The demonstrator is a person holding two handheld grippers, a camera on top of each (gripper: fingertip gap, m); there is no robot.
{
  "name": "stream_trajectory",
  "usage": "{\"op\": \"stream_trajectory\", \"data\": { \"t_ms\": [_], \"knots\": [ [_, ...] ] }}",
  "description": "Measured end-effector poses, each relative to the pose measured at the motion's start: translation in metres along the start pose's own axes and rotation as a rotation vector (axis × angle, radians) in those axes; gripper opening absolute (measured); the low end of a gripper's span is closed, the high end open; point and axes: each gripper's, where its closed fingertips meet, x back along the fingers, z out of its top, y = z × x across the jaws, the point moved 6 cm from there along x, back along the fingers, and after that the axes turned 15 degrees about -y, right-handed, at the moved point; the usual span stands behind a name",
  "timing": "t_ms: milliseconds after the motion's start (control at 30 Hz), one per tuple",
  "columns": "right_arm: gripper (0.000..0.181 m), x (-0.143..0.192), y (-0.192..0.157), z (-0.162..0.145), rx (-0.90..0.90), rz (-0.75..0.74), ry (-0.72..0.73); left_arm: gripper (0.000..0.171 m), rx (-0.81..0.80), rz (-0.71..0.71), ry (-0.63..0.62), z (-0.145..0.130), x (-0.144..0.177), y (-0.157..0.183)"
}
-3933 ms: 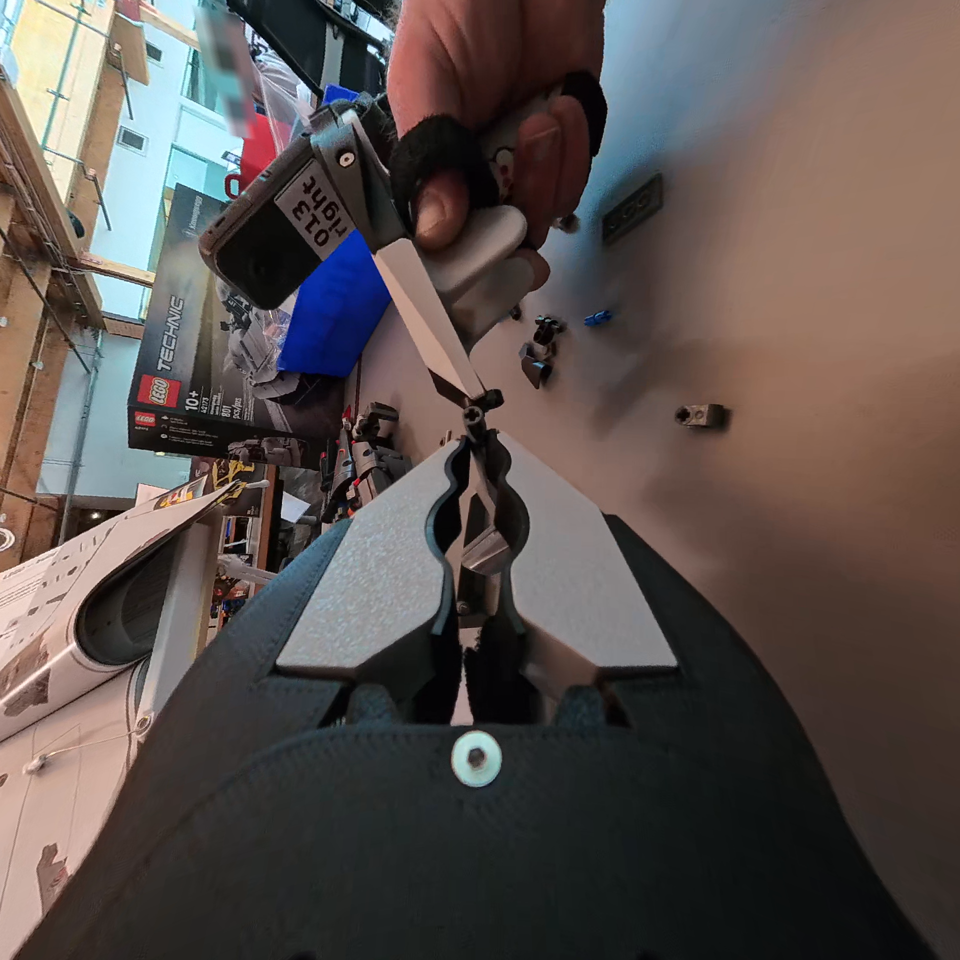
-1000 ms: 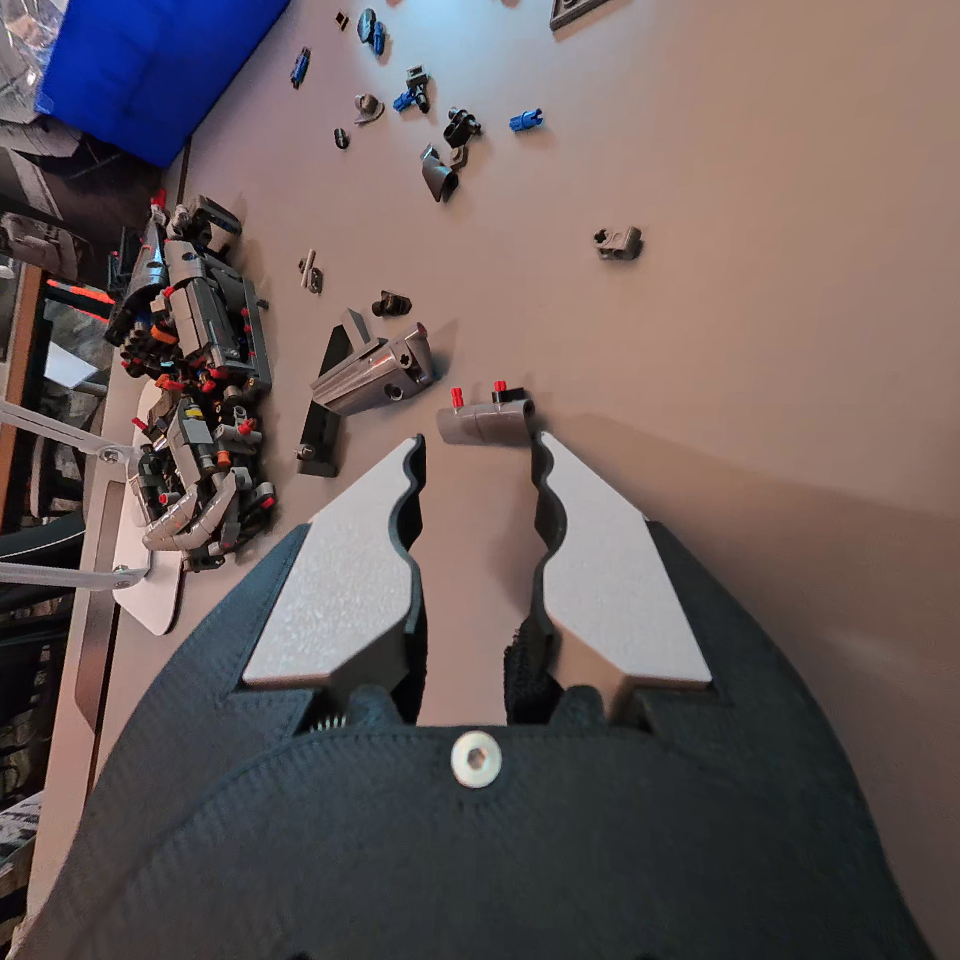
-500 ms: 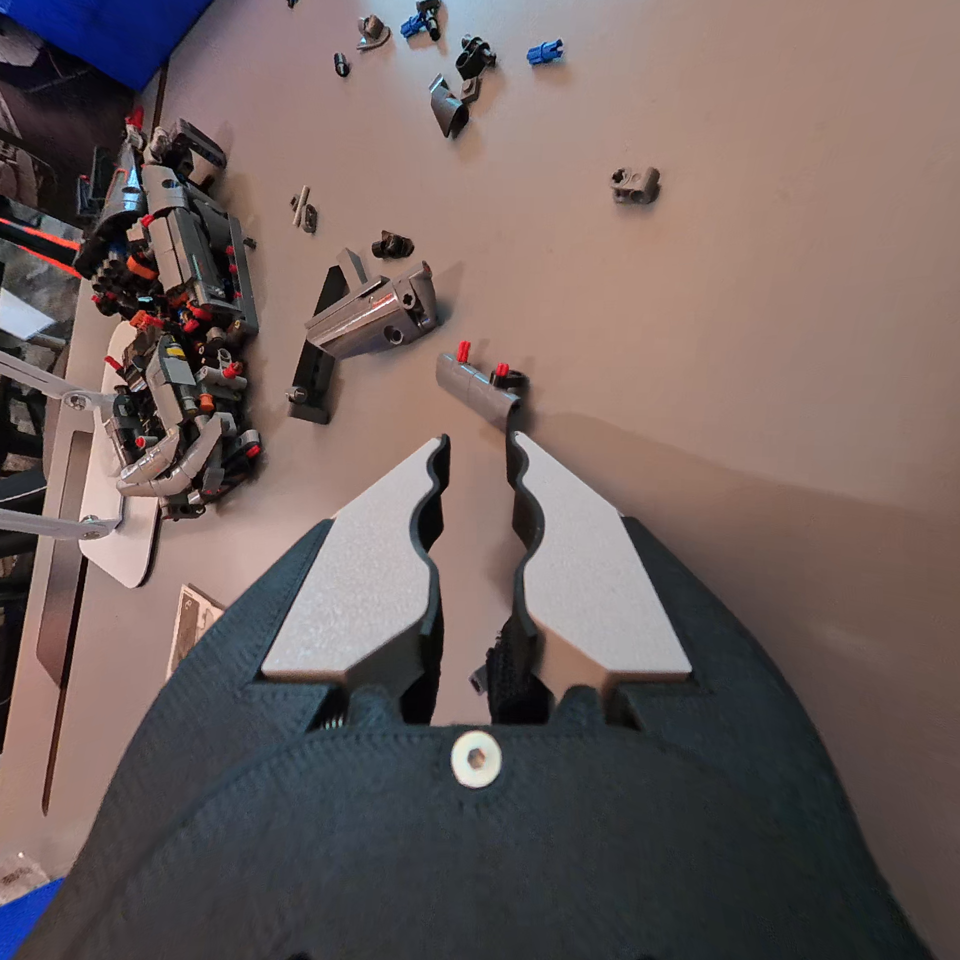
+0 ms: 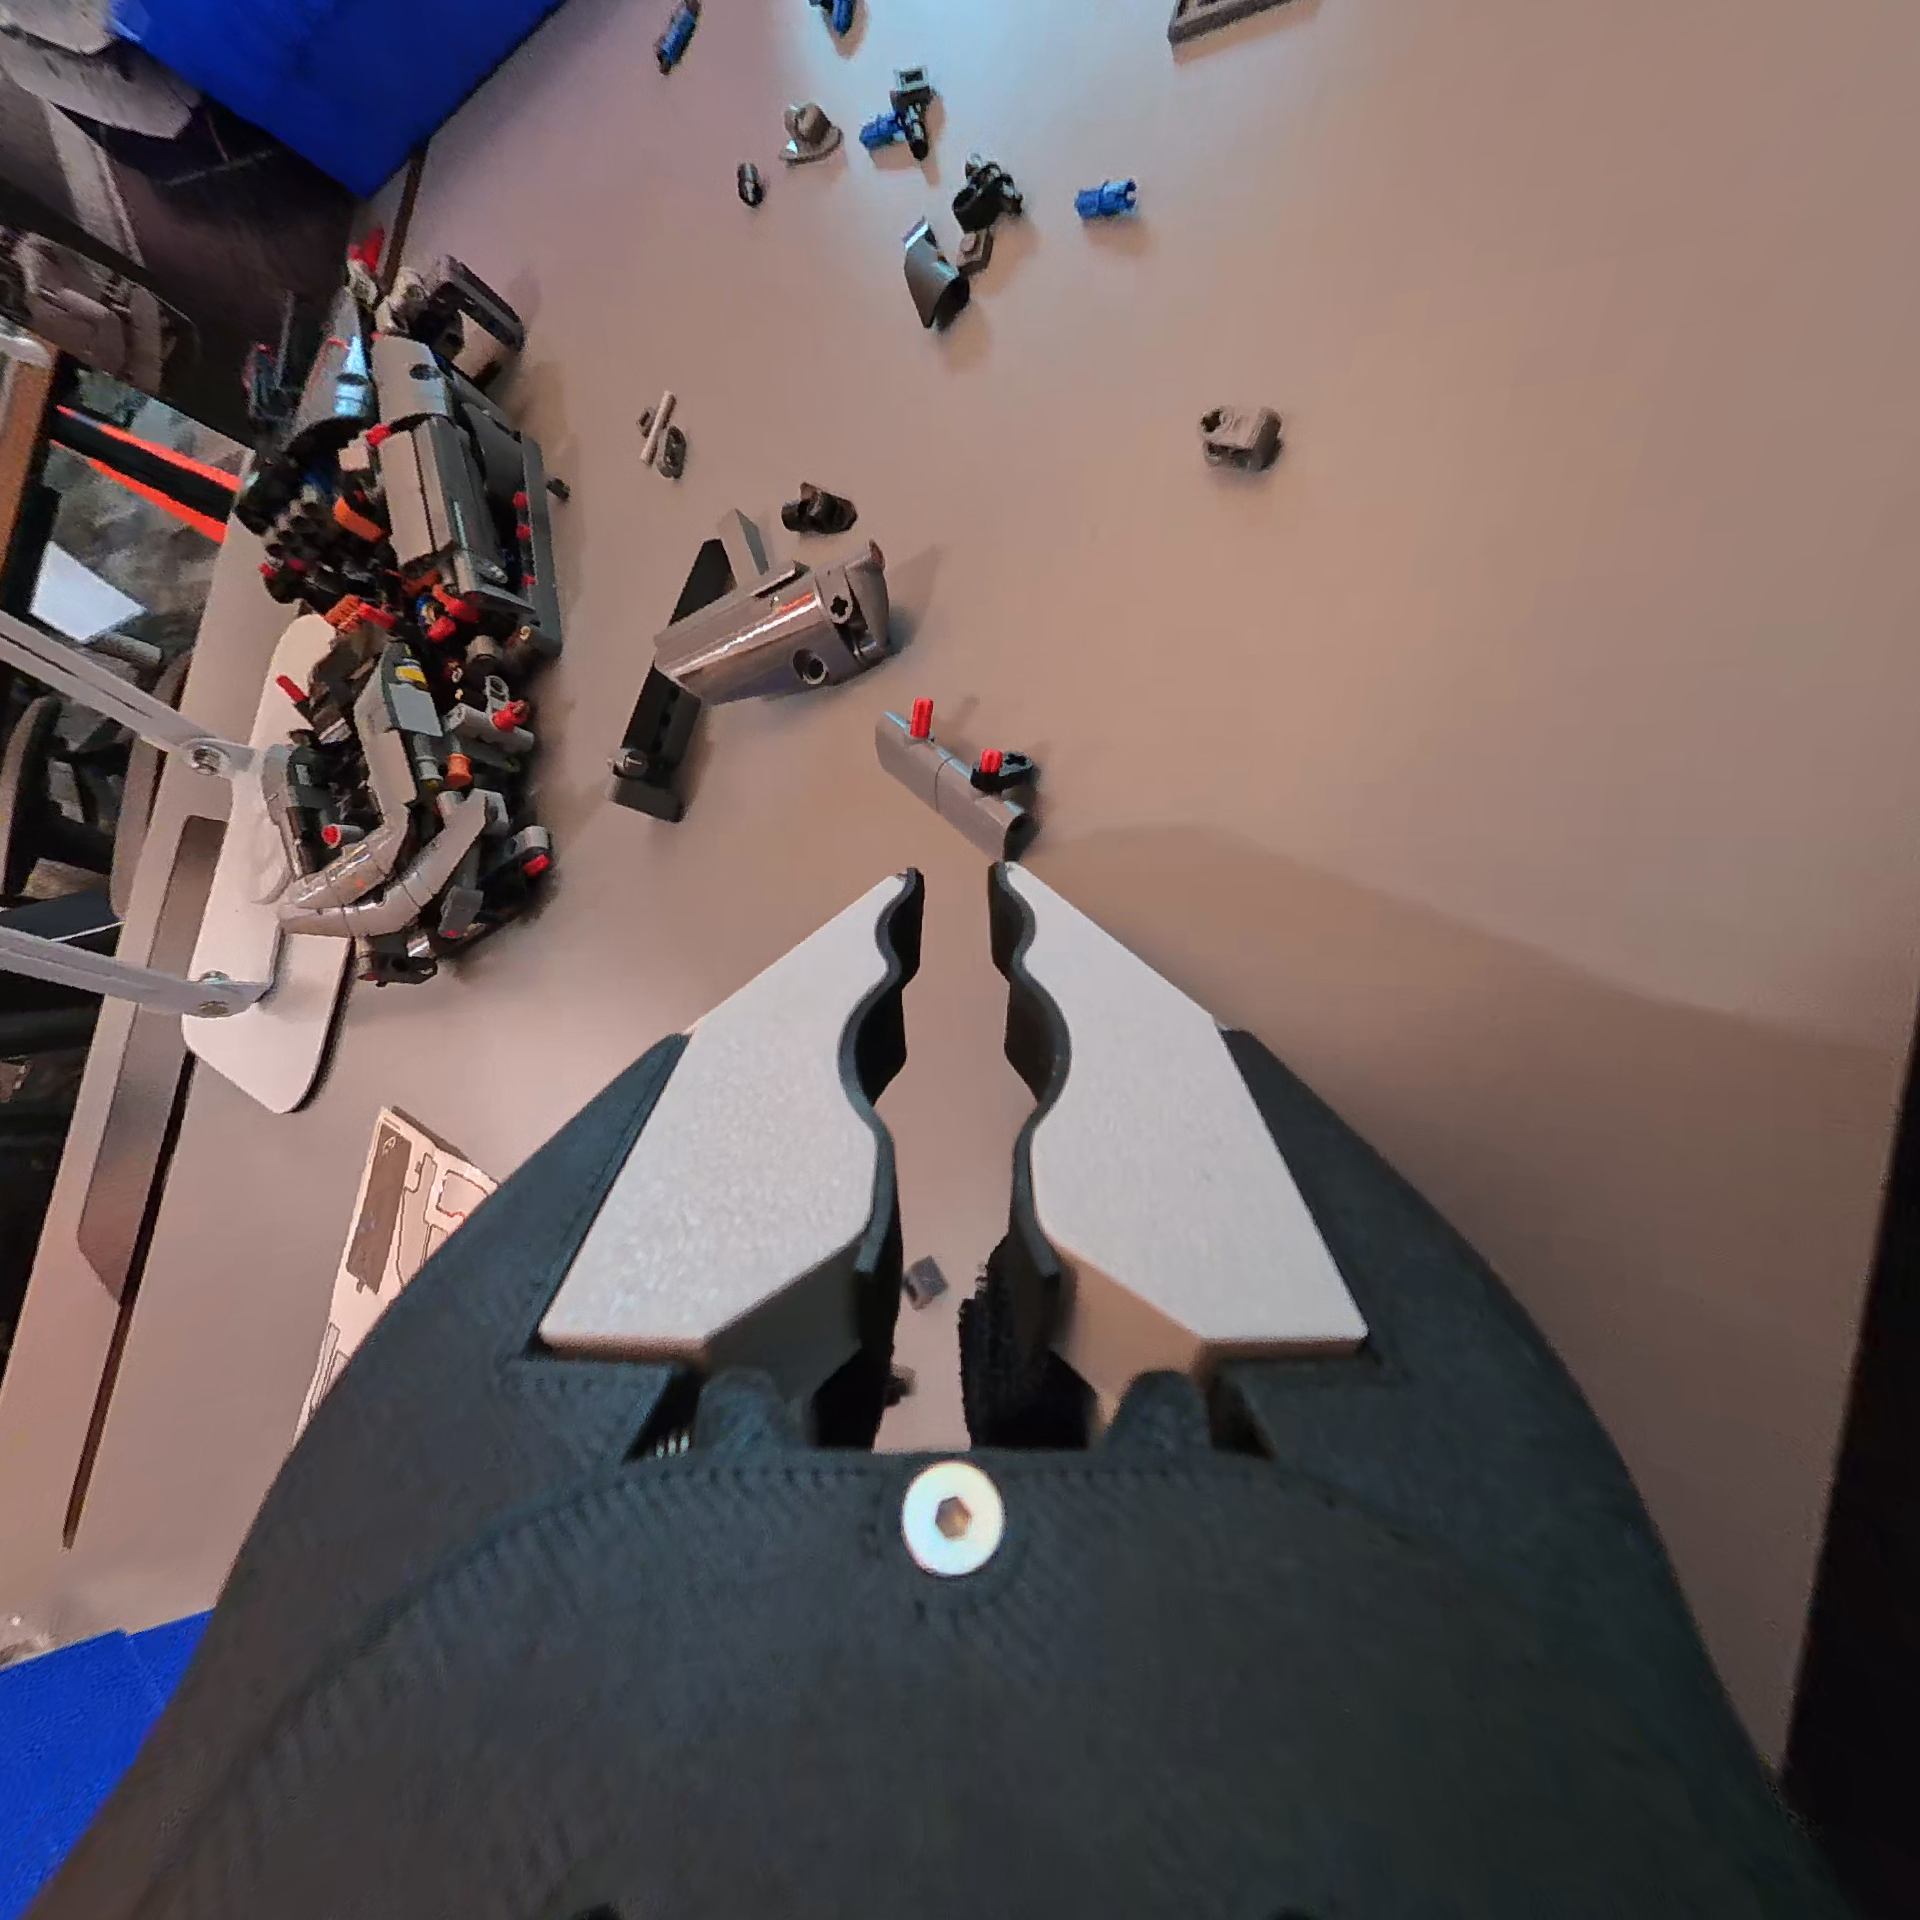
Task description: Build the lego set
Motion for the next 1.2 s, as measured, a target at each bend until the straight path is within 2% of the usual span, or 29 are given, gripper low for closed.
{"op": "stream_trajectory", "data": {
  "t_ms": [133, 300, 500, 633, 733, 833, 967, 1067, 1200],
  "knots": [
    [0.029, -0.003, 0.004, -0.001, -0.013, -0.030, -0.026, 0.001, 0.018, 0.044, 0.010, 0.002, 0.010, 0.006],
    [0.029, -0.008, 0.006, -0.003, -0.024, -0.056, -0.075, 0.001, 0.085, 0.060, 0.100, 0.001, 0.036, 0.005],
    [0.030, -0.013, 0.011, -0.005, -0.054, -0.081, -0.114, 0.005, 0.140, 0.126, 0.159, -0.024, 0.085, -0.017],
    [0.030, -0.021, 0.010, -0.009, -0.038, -0.093, -0.189, 0.009, 0.196, 0.206, 0.119, -0.063, 0.119, -0.044],
    [0.030, -0.022, 0.012, -0.010, -0.058, -0.077, -0.193, 0.008, 0.221, 0.275, 0.016, -0.105, 0.145, -0.065],
    [0.030, -0.019, 0.014, -0.009, -0.084, -0.070, -0.173, 0.009, 0.292, 0.376, -0.078, -0.150, 0.176, -0.088],
    [0.029, -0.023, 0.016, -0.011, -0.096, -0.080, -0.207, 0.006, 0.437, 0.499, -0.146, -0.199, 0.214, -0.116],
    [0.029, -0.025, 0.017, -0.012, -0.105, -0.083, -0.225, 0.004, 0.500, 0.517, -0.159, -0.223, 0.225, -0.125],
    [0.029, -0.025, 0.020, -0.012, -0.127, -0.078, -0.228, 0.001, 0.529, 0.511, -0.205, -0.242, 0.224, -0.127]
  ]
}}
